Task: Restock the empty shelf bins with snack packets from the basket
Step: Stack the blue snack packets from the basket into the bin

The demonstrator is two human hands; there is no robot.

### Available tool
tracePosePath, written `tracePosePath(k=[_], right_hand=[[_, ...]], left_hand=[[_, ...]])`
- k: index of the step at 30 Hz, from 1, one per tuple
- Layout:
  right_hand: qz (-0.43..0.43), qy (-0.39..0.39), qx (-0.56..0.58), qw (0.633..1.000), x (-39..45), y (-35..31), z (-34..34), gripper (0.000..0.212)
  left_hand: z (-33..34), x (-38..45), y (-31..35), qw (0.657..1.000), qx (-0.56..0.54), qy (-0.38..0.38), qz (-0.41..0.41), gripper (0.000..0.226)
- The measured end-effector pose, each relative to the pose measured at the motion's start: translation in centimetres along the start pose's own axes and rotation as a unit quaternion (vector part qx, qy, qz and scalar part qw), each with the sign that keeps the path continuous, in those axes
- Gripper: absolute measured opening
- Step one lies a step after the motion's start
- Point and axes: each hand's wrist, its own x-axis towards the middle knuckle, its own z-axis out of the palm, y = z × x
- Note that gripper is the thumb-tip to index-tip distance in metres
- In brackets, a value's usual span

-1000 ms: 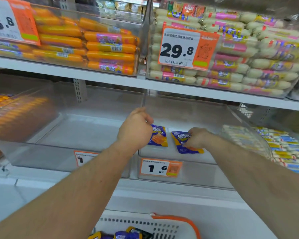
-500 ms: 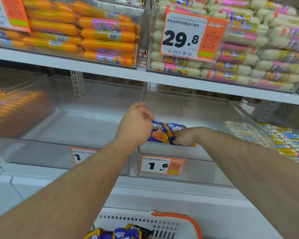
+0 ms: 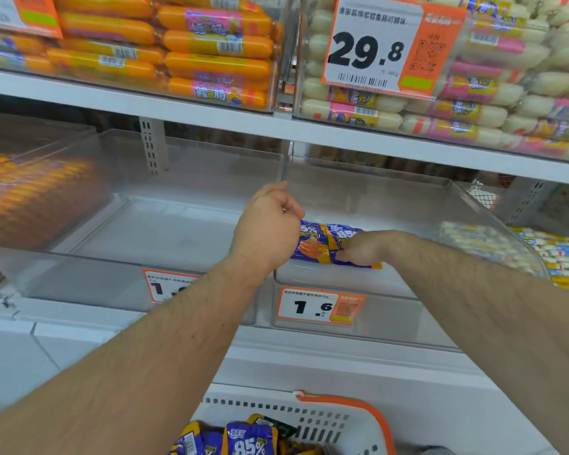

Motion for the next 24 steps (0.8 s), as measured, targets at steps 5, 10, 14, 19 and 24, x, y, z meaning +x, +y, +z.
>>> tracePosePath(k=[5,10,14,19,24], right_hand=[[0.02,0.043,0.061,0.997,-1.7,-0.3,-0.5,0.039],[-0.004,0.425,0.195,0.884,-7.8,-2.2,0.3,0.022],[-0.161,0.643,0.23,0.713,-15.3,-7.0,6.0,0.024],[-0.16,0.271,0.235,0.92,-14.6,-11.3,16.8,0.027],[-0.149,-0.07,0.151,0.975,-13.2,-14.4,24.2,0.033]], left_hand=[[0.1,0.3,-0.3,1.0,0.022,0.005,0.003,0.036],[-0.9,-0.3,1.0,0.985,0.165,0.01,0.058,0.017],[-2.8,-6.6,0.9,0.967,0.092,0.087,0.22,0.025],[-2.9,-17.1,-6.9,0.995,0.06,0.041,0.075,0.02],[-2.9,-23.0,-12.9,0.982,0.094,-0.095,-0.13,0.033]])
